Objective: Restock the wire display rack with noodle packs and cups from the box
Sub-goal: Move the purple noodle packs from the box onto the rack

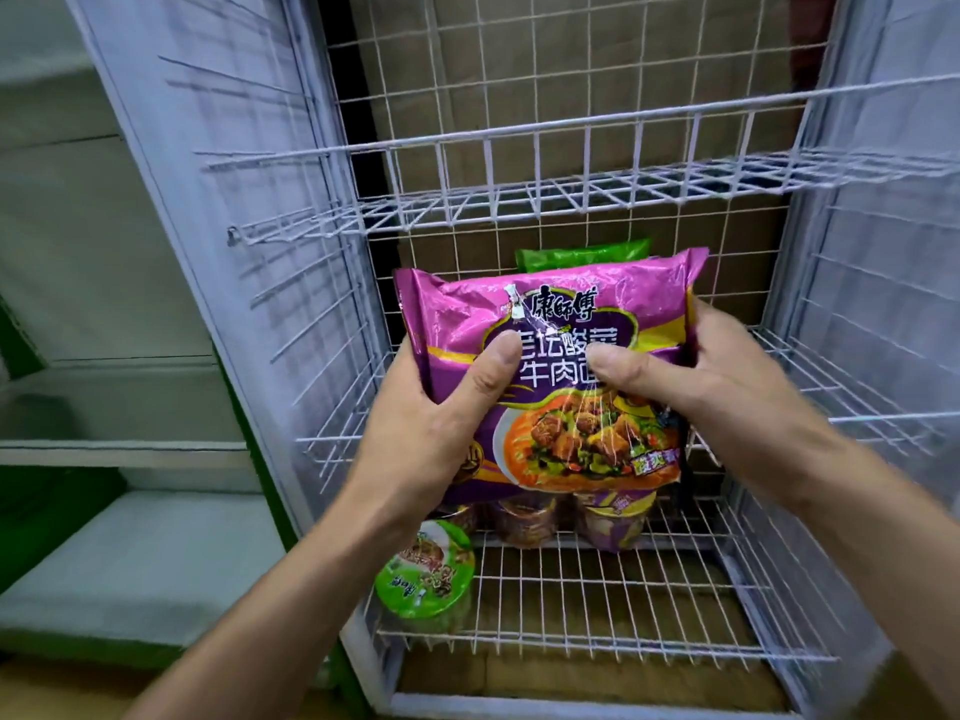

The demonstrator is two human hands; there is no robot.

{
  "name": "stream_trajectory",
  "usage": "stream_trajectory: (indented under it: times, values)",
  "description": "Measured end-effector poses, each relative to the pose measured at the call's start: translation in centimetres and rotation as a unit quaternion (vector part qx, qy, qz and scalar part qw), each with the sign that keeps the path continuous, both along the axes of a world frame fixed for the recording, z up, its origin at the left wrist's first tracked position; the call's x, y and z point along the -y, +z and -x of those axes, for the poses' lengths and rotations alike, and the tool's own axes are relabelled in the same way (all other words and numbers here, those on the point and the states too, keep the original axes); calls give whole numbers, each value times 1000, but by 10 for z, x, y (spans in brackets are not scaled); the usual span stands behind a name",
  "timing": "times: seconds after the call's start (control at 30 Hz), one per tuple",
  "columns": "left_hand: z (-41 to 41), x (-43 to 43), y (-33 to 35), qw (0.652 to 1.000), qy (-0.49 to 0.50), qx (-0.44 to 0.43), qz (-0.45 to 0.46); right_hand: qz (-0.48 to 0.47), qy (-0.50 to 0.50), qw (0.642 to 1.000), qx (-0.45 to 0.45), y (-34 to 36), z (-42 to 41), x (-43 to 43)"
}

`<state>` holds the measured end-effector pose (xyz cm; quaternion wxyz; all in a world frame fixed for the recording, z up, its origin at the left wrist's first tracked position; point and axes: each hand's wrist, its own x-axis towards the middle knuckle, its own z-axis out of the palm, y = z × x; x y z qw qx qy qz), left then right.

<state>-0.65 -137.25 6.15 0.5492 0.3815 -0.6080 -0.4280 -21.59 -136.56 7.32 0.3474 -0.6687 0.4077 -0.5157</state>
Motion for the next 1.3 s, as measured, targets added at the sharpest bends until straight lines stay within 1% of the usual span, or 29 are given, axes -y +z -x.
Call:
stream_trajectory:
  times: [0.2, 0.37, 0.5, 0.7, 0.97, 1.2, 1.3]
  values:
    - [9, -6, 25, 999, 40, 1, 21, 34, 4, 999, -38, 26, 12, 2]
    - [11, -28, 62, 997, 72, 4, 11, 36, 34, 998, -36, 57, 16, -12]
    - [15, -41, 86, 996, 90, 7, 8, 31, 30, 998, -41, 80, 18, -20]
    - [16, -57, 125, 992, 125, 14, 31, 49, 43, 997, -45, 124, 18, -34]
    - [4, -52, 171, 991, 123, -27, 41, 73, 86, 993, -34, 179, 0, -21]
    - [-14, -32, 187, 992, 112, -22, 55, 81, 73, 994, -4, 189, -20, 1]
    - [-24, -20, 196, 992, 109, -17, 58, 86, 62, 994, -9, 197, -28, 10]
